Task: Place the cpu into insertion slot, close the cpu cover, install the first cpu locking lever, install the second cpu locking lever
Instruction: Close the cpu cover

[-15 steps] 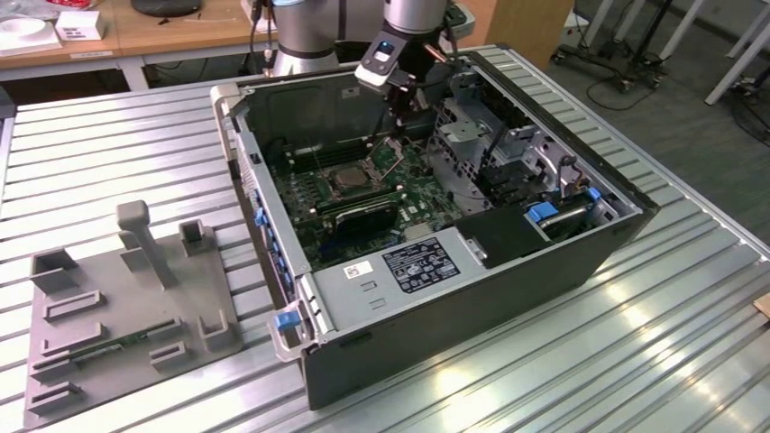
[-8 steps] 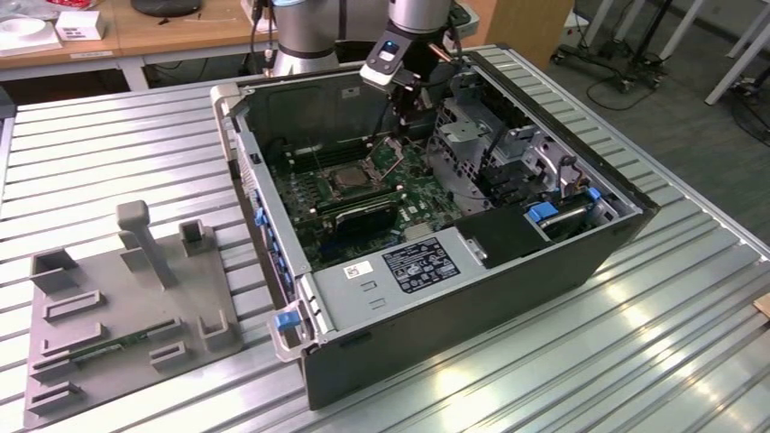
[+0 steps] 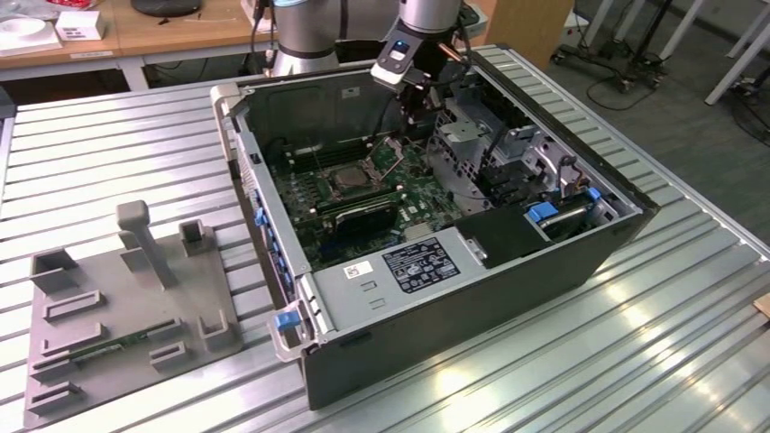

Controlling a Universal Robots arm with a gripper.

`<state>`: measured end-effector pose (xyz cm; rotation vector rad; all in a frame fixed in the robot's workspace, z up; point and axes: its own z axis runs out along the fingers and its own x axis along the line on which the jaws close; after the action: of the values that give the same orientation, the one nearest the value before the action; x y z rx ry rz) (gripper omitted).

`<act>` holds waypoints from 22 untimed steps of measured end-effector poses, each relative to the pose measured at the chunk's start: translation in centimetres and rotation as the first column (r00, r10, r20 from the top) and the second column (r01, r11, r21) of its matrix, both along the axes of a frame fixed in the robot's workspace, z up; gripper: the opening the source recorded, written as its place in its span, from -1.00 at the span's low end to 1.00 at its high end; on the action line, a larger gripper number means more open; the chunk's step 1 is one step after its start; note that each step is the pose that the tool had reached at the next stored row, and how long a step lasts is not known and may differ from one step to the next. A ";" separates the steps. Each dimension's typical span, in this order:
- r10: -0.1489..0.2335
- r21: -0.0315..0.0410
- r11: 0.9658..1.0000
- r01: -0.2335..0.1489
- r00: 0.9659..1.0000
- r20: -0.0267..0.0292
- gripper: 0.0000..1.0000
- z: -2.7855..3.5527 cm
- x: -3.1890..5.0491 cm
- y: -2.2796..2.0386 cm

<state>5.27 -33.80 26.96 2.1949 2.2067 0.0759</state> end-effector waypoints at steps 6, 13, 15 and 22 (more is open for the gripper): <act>0.000 0.000 1.000 0.000 1.000 0.000 -0.79 -1.01 0.06 0.01; 0.000 0.000 1.000 0.000 1.000 0.000 -0.79 -1.73 0.25 0.00; 0.000 0.000 1.000 0.000 1.000 0.000 -0.79 -1.89 0.25 0.00; 0.000 0.000 1.000 0.000 1.000 0.000 -0.79 -2.07 0.18 0.00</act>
<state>5.45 -33.80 24.90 2.1950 2.2067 0.0762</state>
